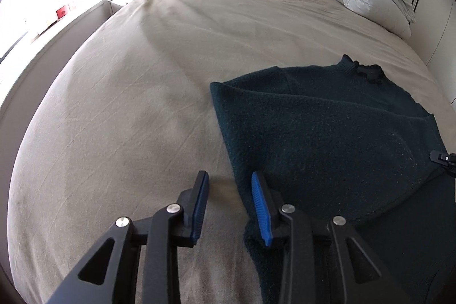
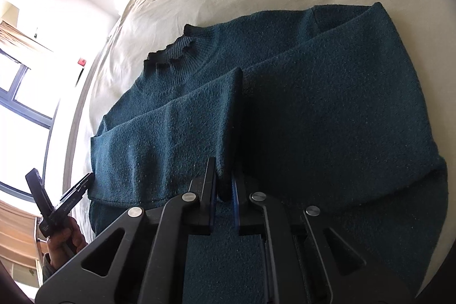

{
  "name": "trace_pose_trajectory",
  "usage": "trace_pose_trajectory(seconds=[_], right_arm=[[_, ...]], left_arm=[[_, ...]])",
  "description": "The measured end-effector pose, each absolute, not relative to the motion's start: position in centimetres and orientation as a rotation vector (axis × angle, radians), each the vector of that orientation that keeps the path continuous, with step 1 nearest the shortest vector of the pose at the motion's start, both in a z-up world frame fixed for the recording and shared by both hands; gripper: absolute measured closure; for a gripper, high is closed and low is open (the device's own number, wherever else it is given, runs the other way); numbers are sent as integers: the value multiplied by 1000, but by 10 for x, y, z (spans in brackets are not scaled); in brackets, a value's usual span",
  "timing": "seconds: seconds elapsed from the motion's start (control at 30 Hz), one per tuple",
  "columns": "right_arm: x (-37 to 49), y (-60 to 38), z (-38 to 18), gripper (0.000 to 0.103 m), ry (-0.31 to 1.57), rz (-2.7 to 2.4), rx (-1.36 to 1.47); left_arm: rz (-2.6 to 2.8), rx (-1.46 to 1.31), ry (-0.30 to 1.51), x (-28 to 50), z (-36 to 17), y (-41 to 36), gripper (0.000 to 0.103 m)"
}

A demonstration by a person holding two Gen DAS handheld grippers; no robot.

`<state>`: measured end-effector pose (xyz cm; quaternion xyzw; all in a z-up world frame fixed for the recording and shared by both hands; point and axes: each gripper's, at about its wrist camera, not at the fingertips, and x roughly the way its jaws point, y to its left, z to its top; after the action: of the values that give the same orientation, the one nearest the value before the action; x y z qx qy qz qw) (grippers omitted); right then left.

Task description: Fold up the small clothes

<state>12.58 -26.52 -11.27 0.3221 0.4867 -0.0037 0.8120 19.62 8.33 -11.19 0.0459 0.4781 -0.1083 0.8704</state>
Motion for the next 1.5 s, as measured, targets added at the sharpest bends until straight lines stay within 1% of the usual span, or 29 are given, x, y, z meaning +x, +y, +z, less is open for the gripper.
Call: trace_pose_trajectory(seconds=[0.2, 0.3, 0.37, 0.47, 0.53, 0.6, 0.63, 0.7, 0.73, 0.77, 0.8, 0.83, 0.87, 0.9, 1.07, 1.3, 1.37, 1.5], right_arm=[[124, -267, -130, 96, 1044, -11, 732], [122, -271, -129, 96, 1038, 0, 768], [123, -268, -126, 95, 1033, 1, 732], [124, -277, -138, 95, 1022, 23, 817], [122, -280, -138, 94, 1015, 32, 843], [116, -283, -134, 93, 1006, 23, 859], [112, -285, -129, 90, 990, -1, 859], [101, -289, -117, 86, 943, -63, 828], [96, -291, -111, 82, 919, -84, 819], [89, -293, -105, 77, 900, -92, 817], [82, -294, -99, 74, 885, -97, 813], [73, -295, -92, 70, 866, -104, 796], [63, -294, -85, 63, 847, -115, 768], [53, -293, -78, 59, 828, -127, 737], [-6, -291, -53, 58, 769, -138, 672], [-99, -280, -37, 58, 717, -147, 612], [-121, -278, -36, 52, 714, -146, 600], [-155, -278, -38, 52, 737, -141, 576]], left_arm=[[-230, 180, 981, 192, -119, 79, 67], [-231, 164, 983, 192, -119, 80, 67], [-227, 161, 980, 192, -119, 80, 67], [-225, 133, 970, 190, -117, 82, 67], [-230, 92, 967, 190, -115, 89, 64], [-221, 38, 962, 185, -108, 97, 58], [-213, 25, 956, 182, -104, 101, 55], [-208, 16, 937, 171, -95, 105, 55], [-210, 10, 926, 165, -89, 108, 54], [-213, -2, 915, 156, -84, 112, 50], [-220, -12, 908, 148, -79, 116, 47], [-226, -20, 902, 138, -76, 119, 39], [-225, -29, 901, 127, -74, 123, 34], [-230, -43, 906, 116, -72, 126, 33], [-288, -112, 970, 56, -78, 133, 32], [-327, -211, 1057, -19, -91, 141, 32], [-341, -224, 1068, -36, -91, 143, 32], [-354, -247, 1074, -60, -89, 150, 33]])
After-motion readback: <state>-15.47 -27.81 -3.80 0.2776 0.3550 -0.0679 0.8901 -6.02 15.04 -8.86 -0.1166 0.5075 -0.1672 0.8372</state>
